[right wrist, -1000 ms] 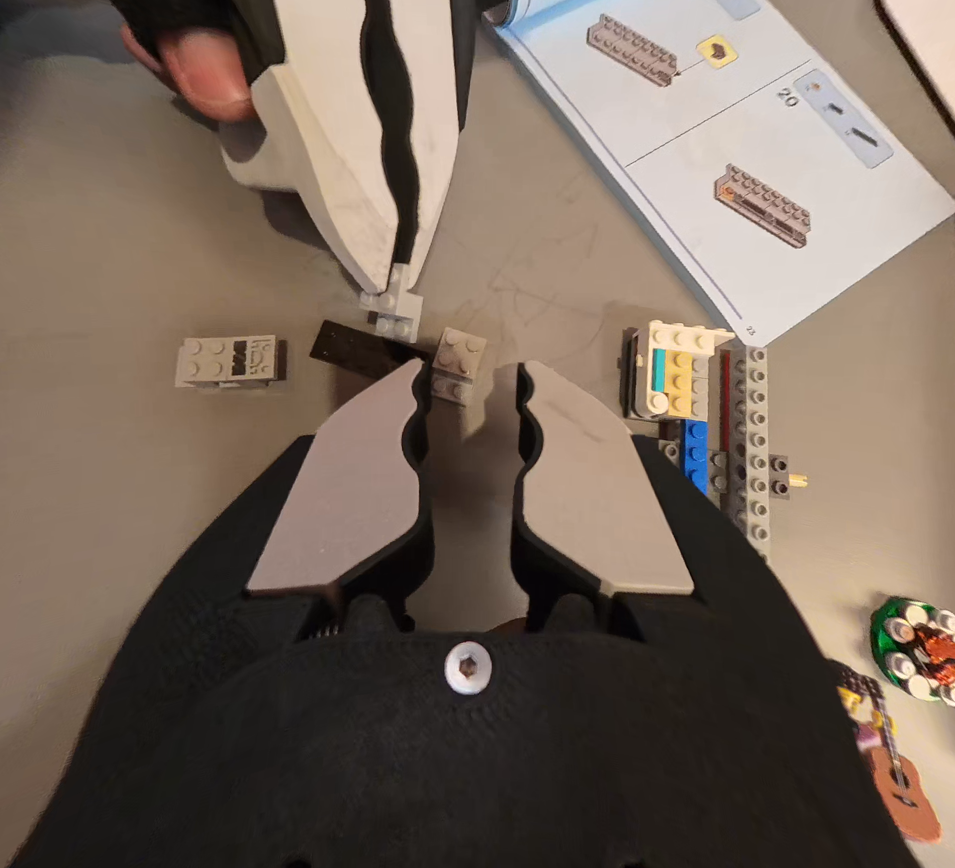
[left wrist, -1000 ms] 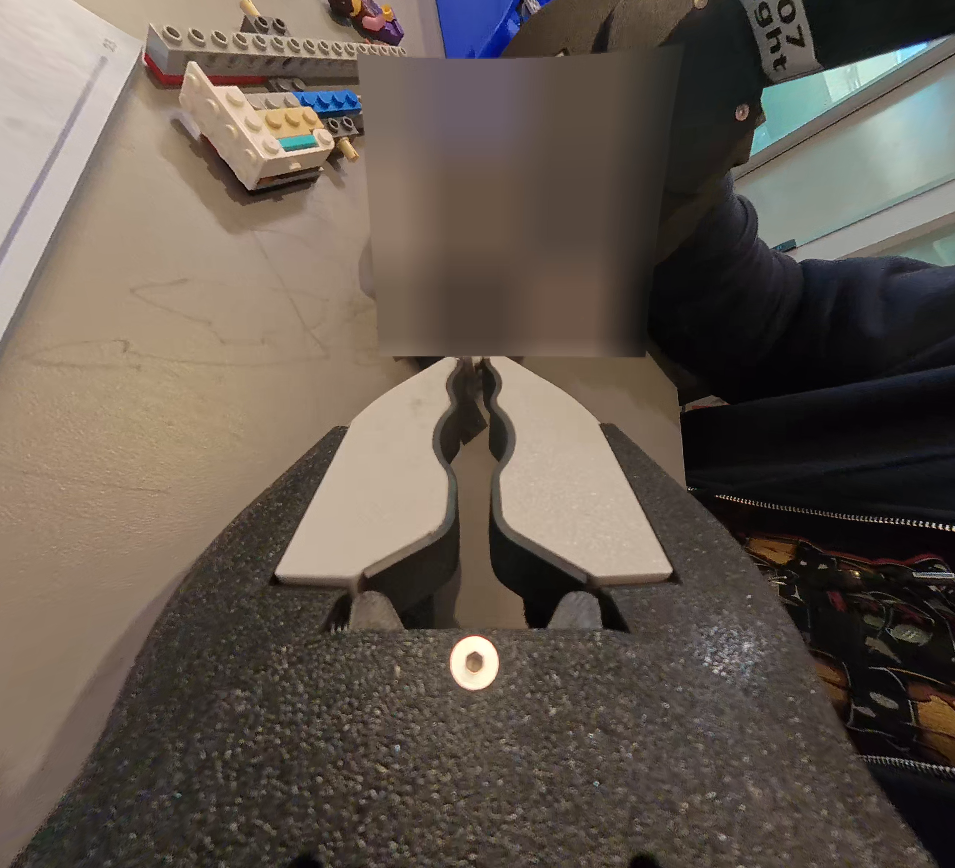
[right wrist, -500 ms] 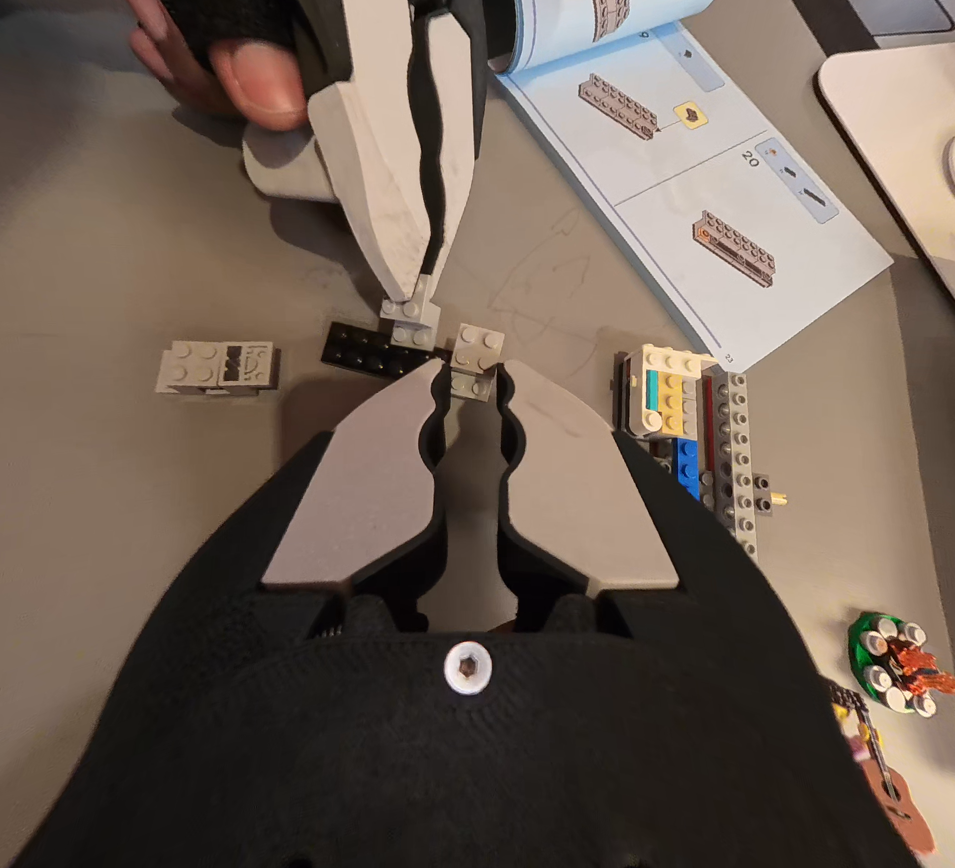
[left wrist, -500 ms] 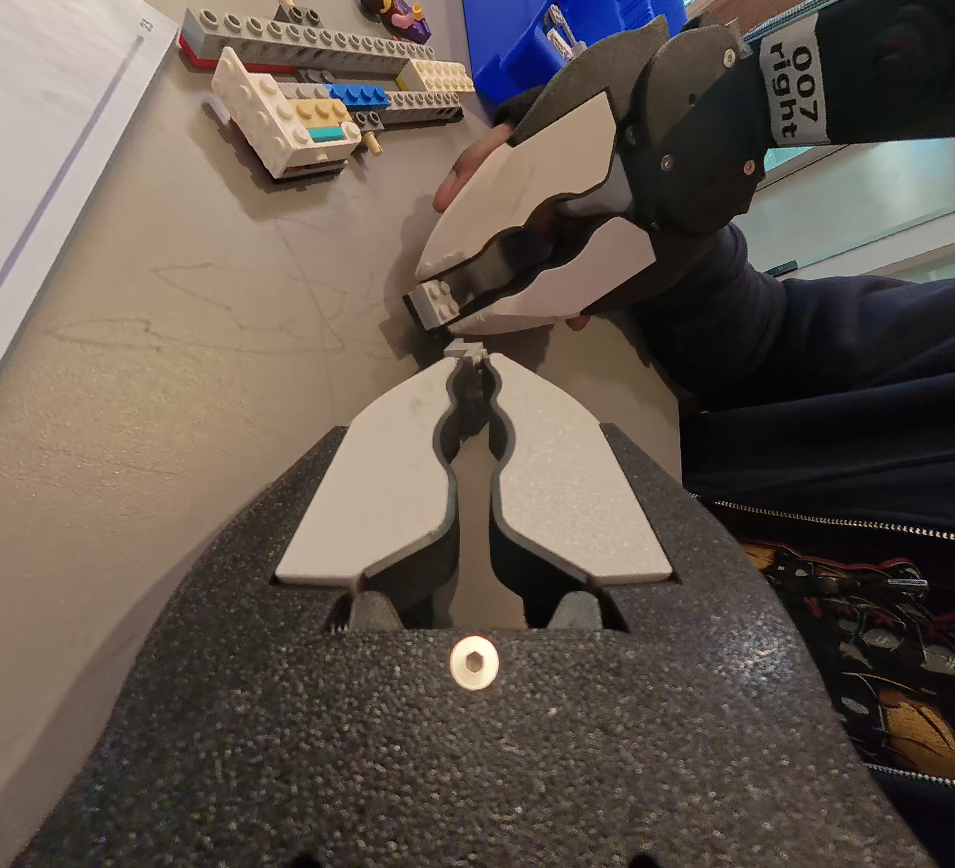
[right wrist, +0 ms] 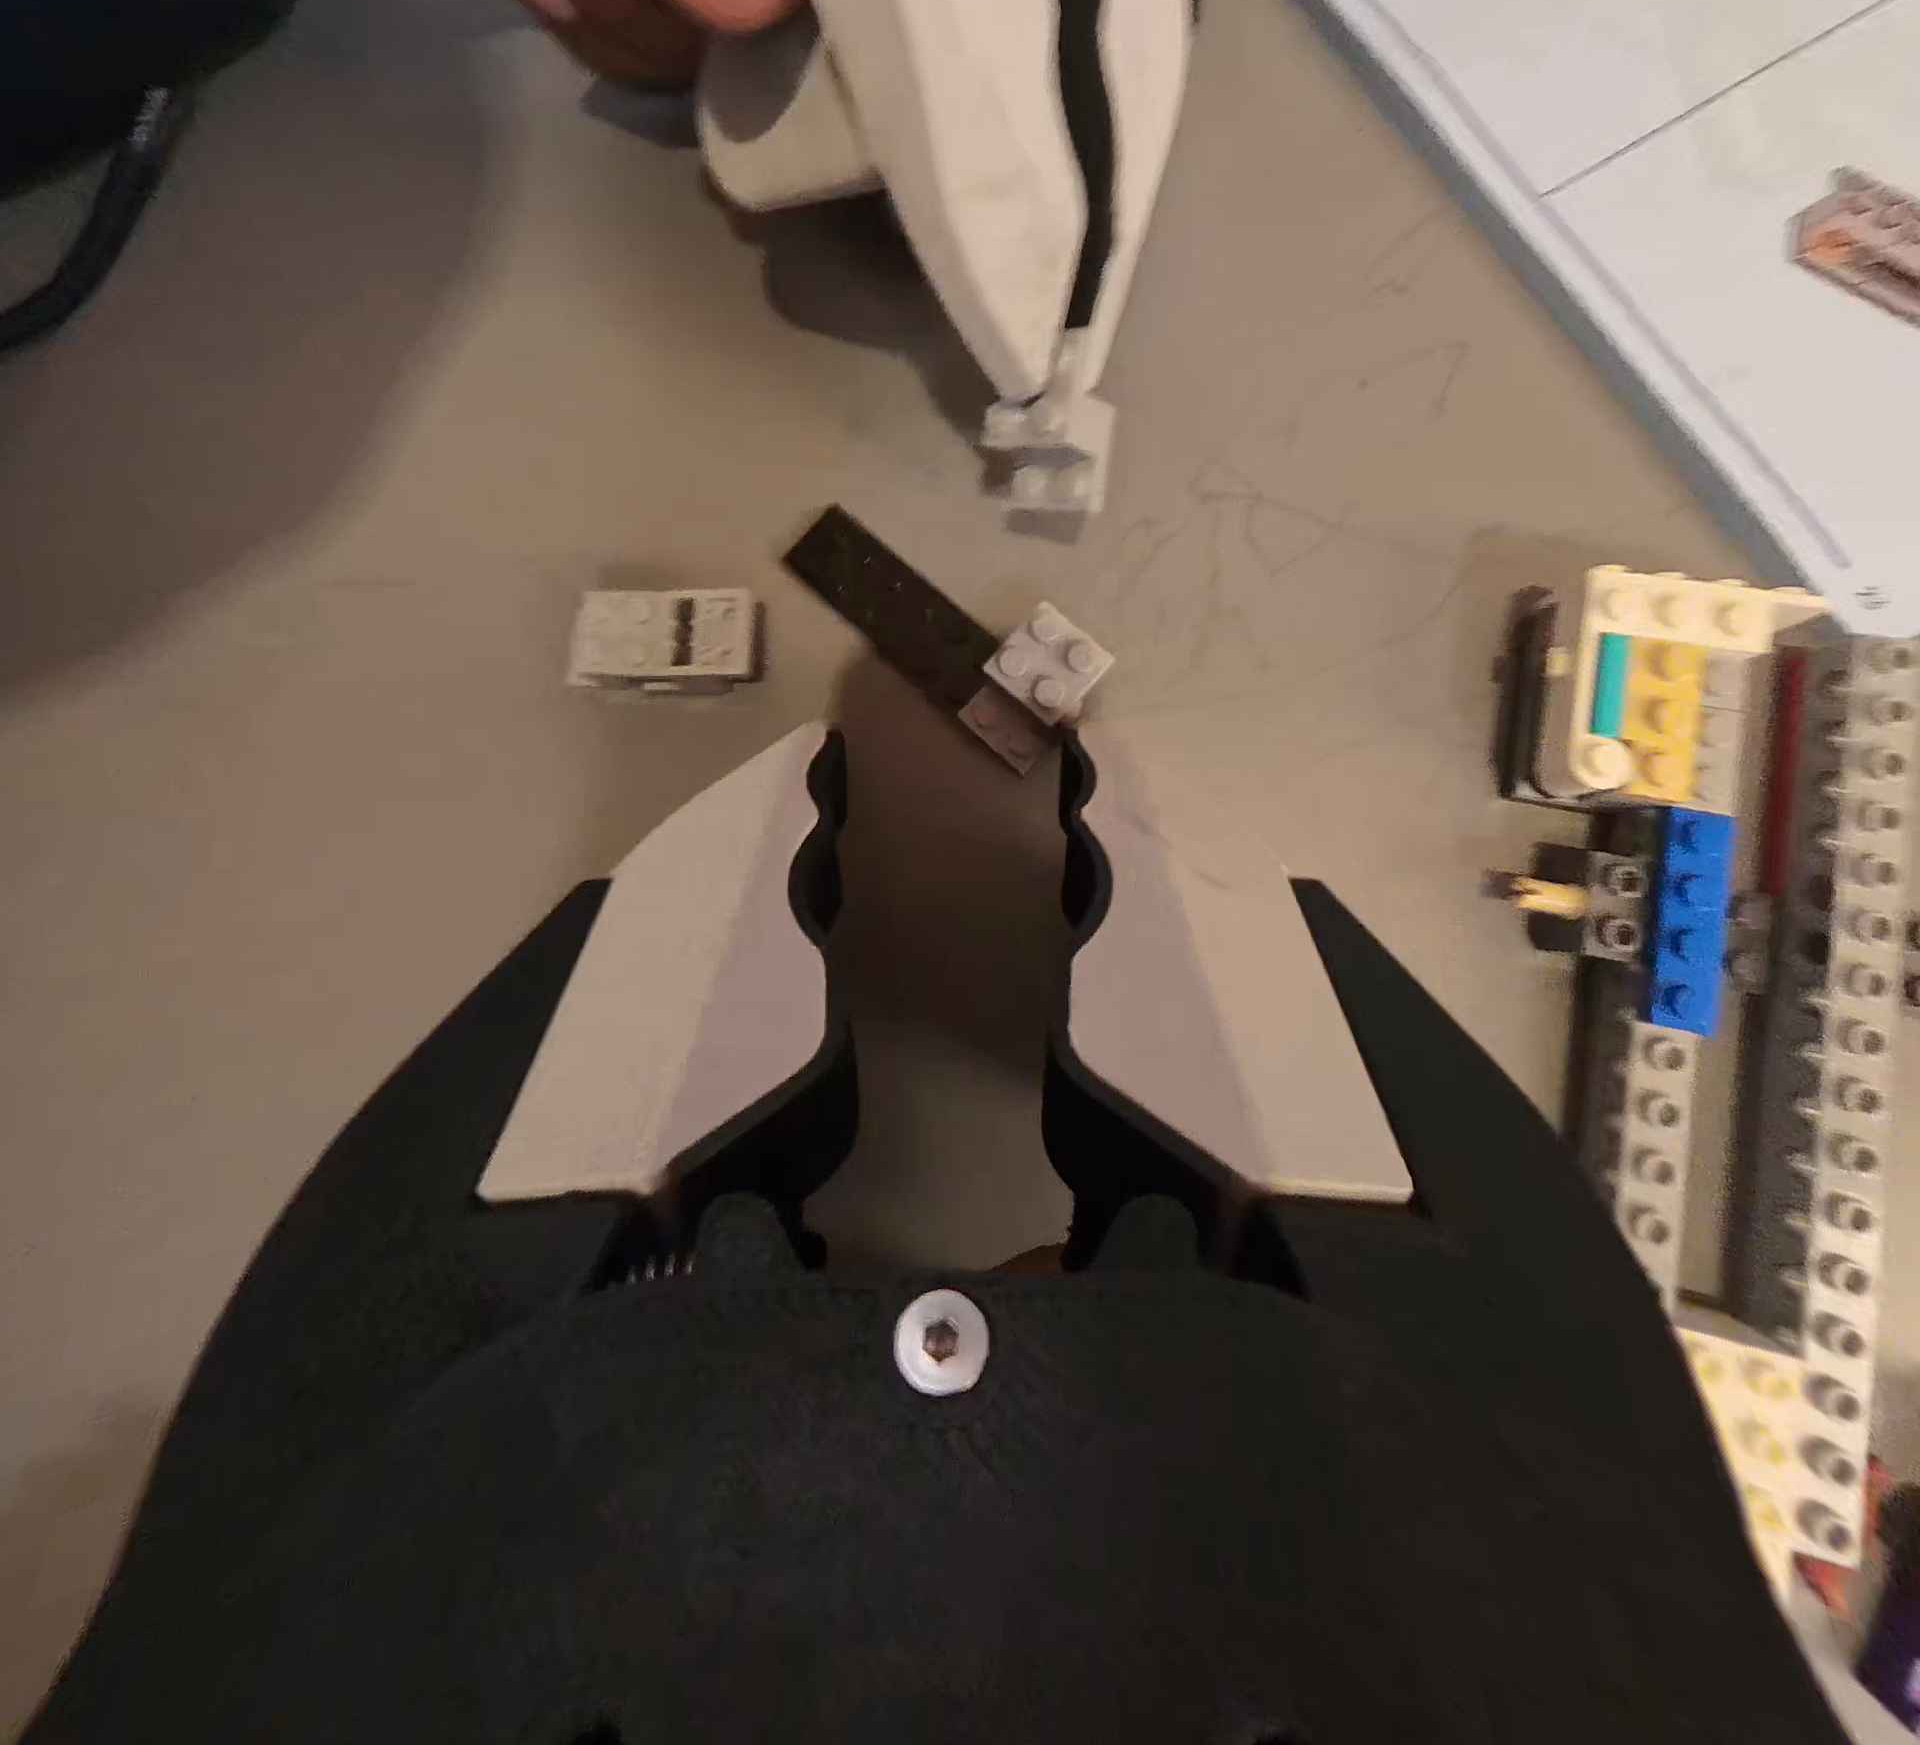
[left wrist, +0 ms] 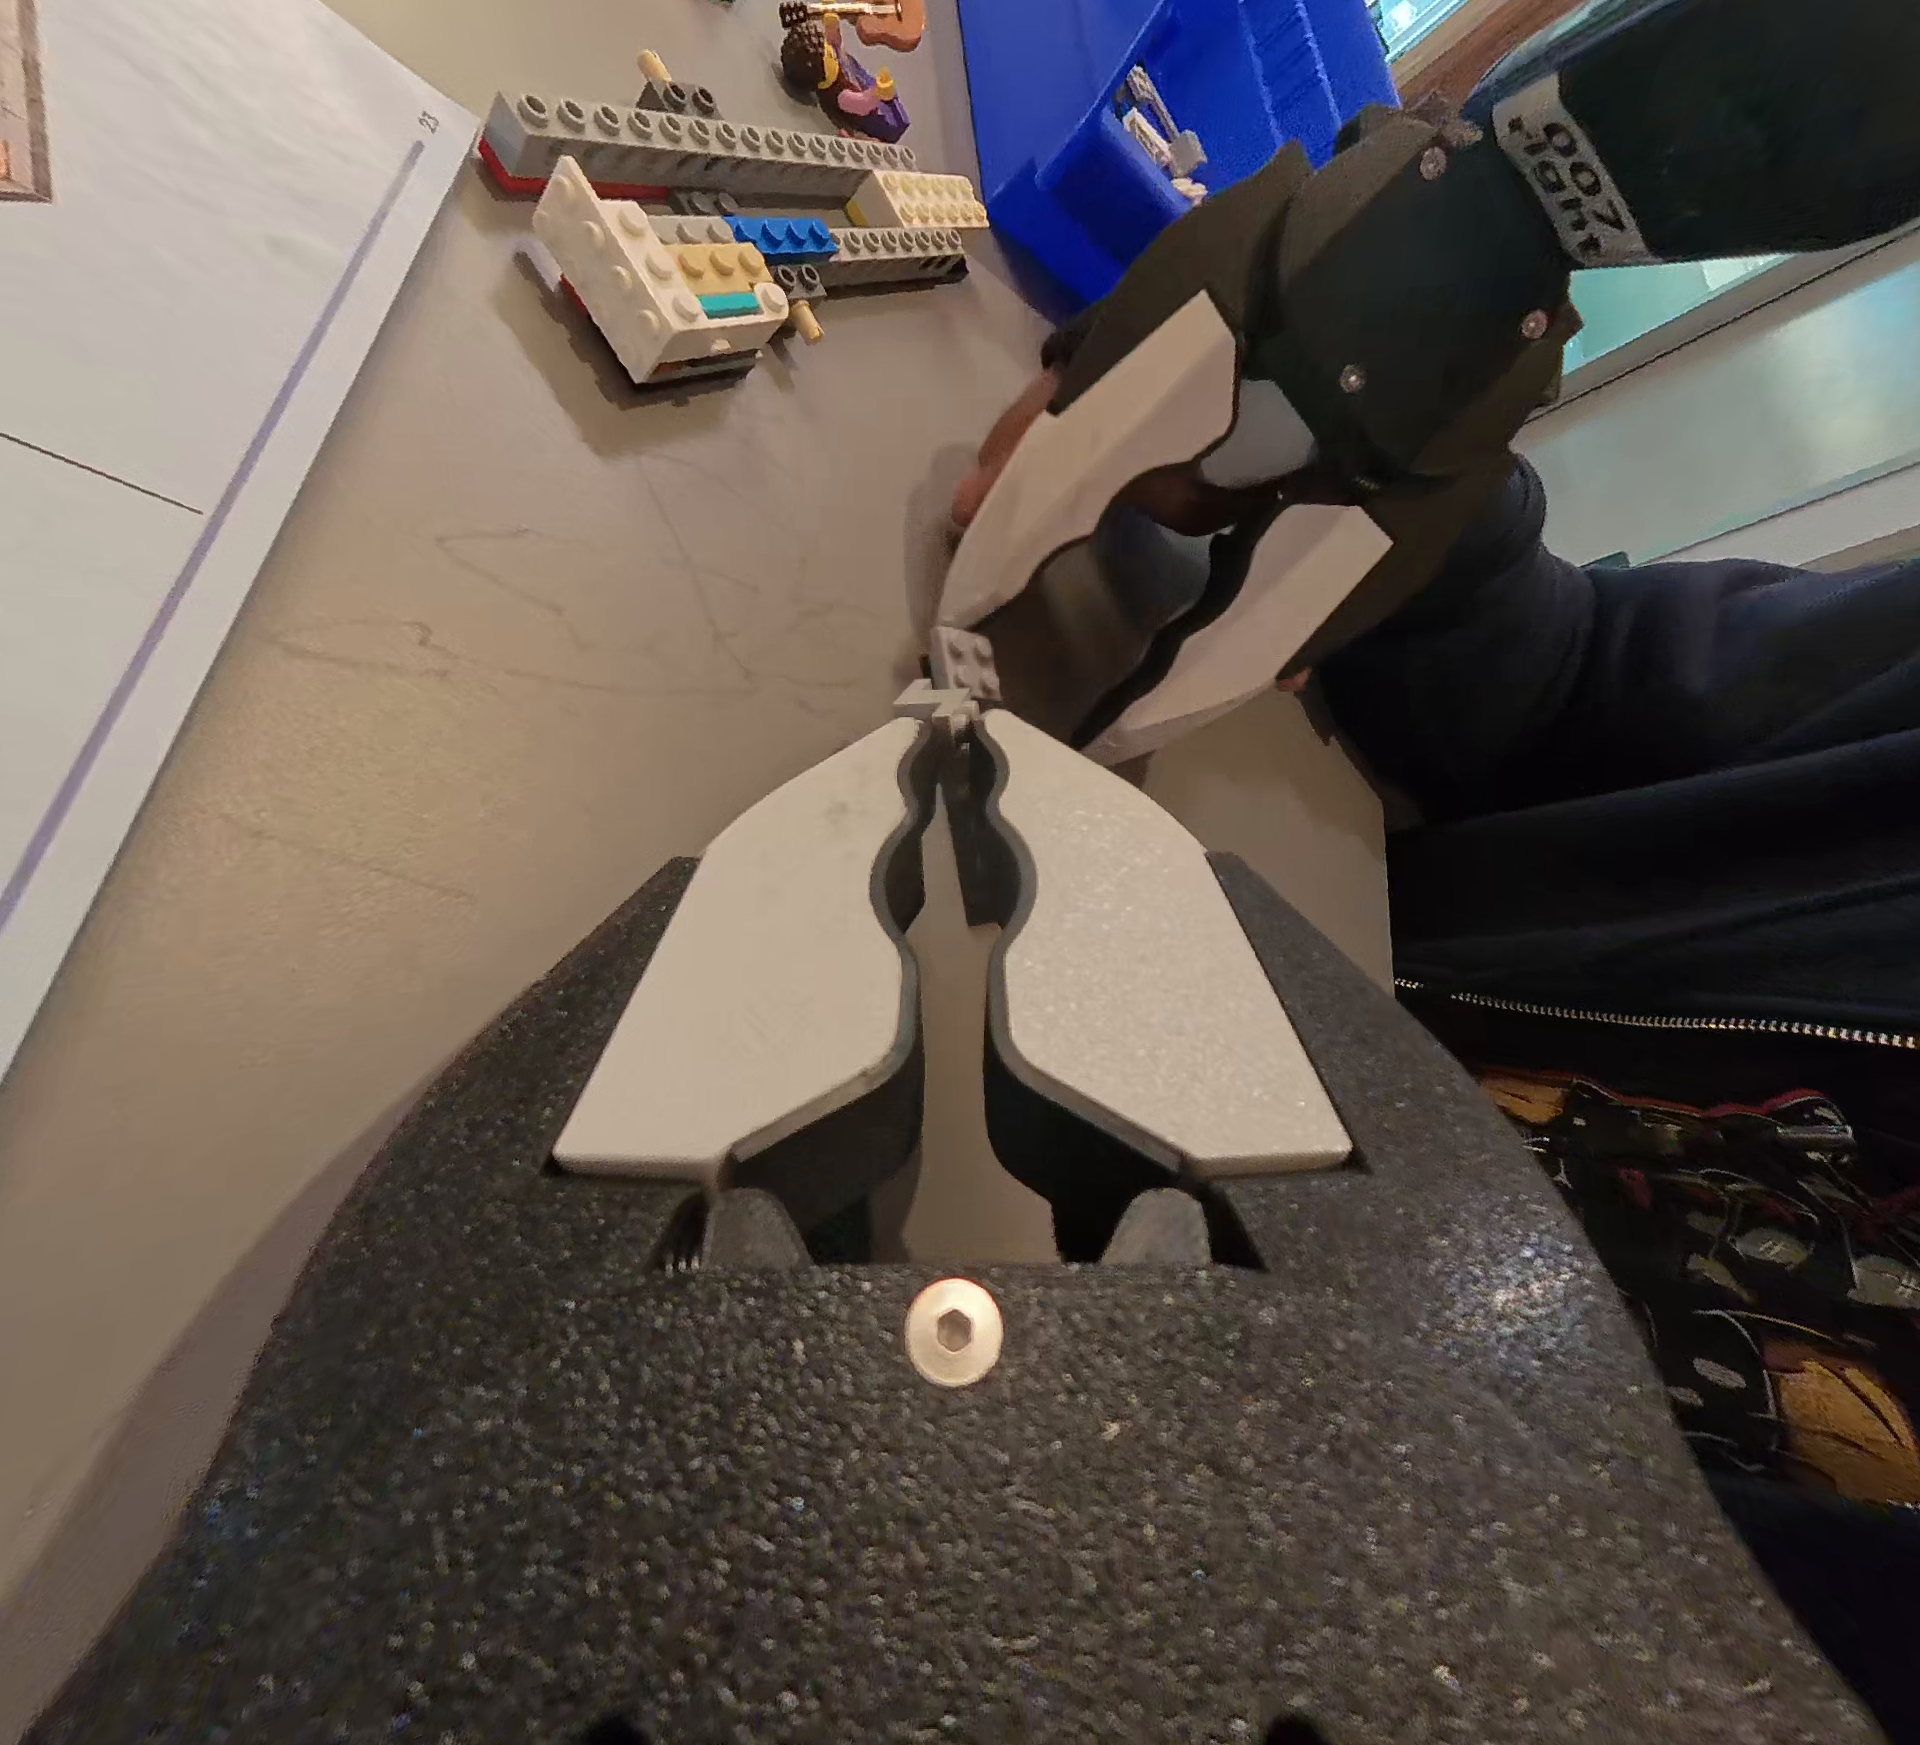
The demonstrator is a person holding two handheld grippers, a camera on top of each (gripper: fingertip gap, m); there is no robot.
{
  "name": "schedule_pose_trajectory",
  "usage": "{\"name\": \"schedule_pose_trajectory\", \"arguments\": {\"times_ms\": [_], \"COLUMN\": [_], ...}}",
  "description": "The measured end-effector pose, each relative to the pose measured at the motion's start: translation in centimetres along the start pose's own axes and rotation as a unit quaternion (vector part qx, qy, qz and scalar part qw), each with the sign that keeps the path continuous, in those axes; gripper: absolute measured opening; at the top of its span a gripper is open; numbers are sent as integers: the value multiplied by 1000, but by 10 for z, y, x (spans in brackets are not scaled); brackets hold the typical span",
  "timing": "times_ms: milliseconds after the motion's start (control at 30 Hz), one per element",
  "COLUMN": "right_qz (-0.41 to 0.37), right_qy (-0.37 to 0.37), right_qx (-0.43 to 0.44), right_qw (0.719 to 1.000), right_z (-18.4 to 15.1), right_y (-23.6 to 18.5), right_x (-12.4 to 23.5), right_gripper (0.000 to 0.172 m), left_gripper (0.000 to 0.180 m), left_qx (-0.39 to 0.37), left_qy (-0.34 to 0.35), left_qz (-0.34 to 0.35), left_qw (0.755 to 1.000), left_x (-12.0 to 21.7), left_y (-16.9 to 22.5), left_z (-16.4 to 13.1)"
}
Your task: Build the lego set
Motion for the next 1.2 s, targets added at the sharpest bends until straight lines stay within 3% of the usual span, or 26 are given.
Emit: {"name": "schedule_pose_trajectory", "arguments": {"times_ms": [333, 500, 1200], "right_qz": [-11, -7, -4], "right_qy": [7, 9, 71], "right_qx": [76, 77, 134], "right_qw": [997, 997, 988], "right_z": [1, 8, 27], "right_y": [10, 8, -7], "right_x": [-6, -12, -5], "right_gripper": [46, 31, 27], "left_gripper": [6, 5, 6], "left_qx": [-11, -21, -62], "left_qy": [0, -21, -70], "left_qz": [-8, -29, -61], "left_qw": [1000, 999, 994], "left_x": [6, 2, -3], "left_y": [2, 9, 25], "left_z": [-2, -8, -18]}}
Point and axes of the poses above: each gripper's, where its closed fingertips meet, x back along the fingers, z out of its top, y = z × x across the jaws, the point moved 4 cm from there along x, back along the fingers, and after that the axes turned 3 degrees about -x, right-handed, at the moved point
